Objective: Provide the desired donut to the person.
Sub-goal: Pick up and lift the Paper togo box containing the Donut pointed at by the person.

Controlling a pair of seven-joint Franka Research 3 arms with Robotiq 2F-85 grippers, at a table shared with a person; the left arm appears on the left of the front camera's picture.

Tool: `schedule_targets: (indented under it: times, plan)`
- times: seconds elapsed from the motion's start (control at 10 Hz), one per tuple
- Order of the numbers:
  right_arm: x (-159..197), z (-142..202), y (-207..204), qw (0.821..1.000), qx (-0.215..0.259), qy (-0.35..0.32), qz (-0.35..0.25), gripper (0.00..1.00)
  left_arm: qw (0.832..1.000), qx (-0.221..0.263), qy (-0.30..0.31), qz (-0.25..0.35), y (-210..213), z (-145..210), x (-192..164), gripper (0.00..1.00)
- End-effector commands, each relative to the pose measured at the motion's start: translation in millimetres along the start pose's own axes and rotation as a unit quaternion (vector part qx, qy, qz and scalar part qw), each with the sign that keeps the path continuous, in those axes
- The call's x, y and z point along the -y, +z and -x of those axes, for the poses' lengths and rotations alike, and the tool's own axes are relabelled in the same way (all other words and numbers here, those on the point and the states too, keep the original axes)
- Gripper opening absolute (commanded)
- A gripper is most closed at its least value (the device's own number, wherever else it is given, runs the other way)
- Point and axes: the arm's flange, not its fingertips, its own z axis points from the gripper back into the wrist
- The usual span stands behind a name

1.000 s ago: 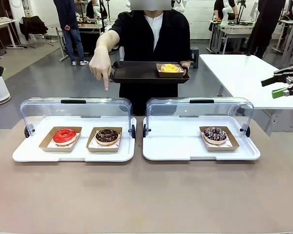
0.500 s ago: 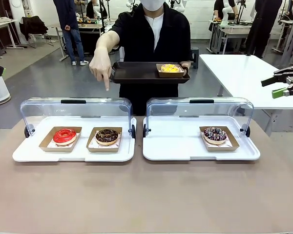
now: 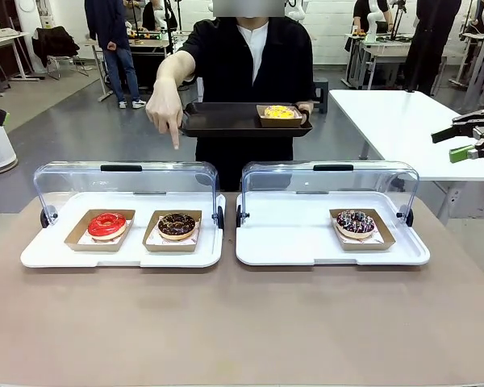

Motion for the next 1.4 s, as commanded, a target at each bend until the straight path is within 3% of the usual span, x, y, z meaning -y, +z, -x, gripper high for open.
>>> schedule_targets:
  times: [0.0,0.1,0.2,0.3,0.4,0.7,0.8,1.0,1.1,1.2,1.3]
  plan:
    - [-1.2,-1.0,-0.6,1.0,0.002,0.001,-0.002,1.0,0.999,-0.051,-0.01,-0.01,-11.5,-14.6,-8.4,1.0]
    - [-1.2,-1.0,-0.6,1.0,0.002,0.001,-0.002,1.0,0.994,-0.107,-0.036,-0.001,-26.4,-35.9,-15.3,1.0]
    - [-1.2,-1.0,-0.6,1.0,0.002,0.001,-0.002,1.0,0.977,-0.194,-0.074,-0.045,-46.2,-59.5,-24.6,1.0]
    - [-1.2,-1.0,-0.6,1.0,0.002,0.001,-0.002,1.0,0.954,-0.283,-0.091,-0.033,-72.1,-82.5,-32.1,1.0]
    - [-1.2,-1.0,-0.6,1.0,0.002,0.001,-0.002,1.0,0.92,-0.367,-0.12,-0.065,-98.2,-97.0,-39.4,1.0]
    - [-1.2,-1.0,-0.6,1.0,0.002,0.001,-0.002,1.0,0.86,-0.482,-0.154,-0.063,-190.6,-107.1,-67.1,1.0]
    - [-1.2,-1.0,-0.6,1.0,0.002,0.001,-0.002,1.0,0.846,-0.501,-0.164,-0.078,-223.7,-96.8,-78.6,1.0]
    - [-1.2,-1.0,-0.6,1.0,0.002,0.001,-0.002,1.0,0.837,-0.511,-0.179,-0.082,-271.7,-71.6,-88.7,1.0]
    - [-1.2,-1.0,-0.6,1.0,0.002,0.001,-0.002,1.0,0.841,-0.503,-0.181,-0.083,-289.0,-61.9,-92.7,1.0]
    - [-1.2,-1.0,-0.6,1.0,0.002,0.001,-0.002,1.0,0.865,-0.461,-0.182,-0.075,-324.1,-48.8,-93.3,1.0]
    - [-1.2,-1.0,-0.6,1.0,0.002,0.001,-0.002,1.0,0.866,-0.46,-0.182,-0.073,-325.6,-47.9,-92.5,1.0]
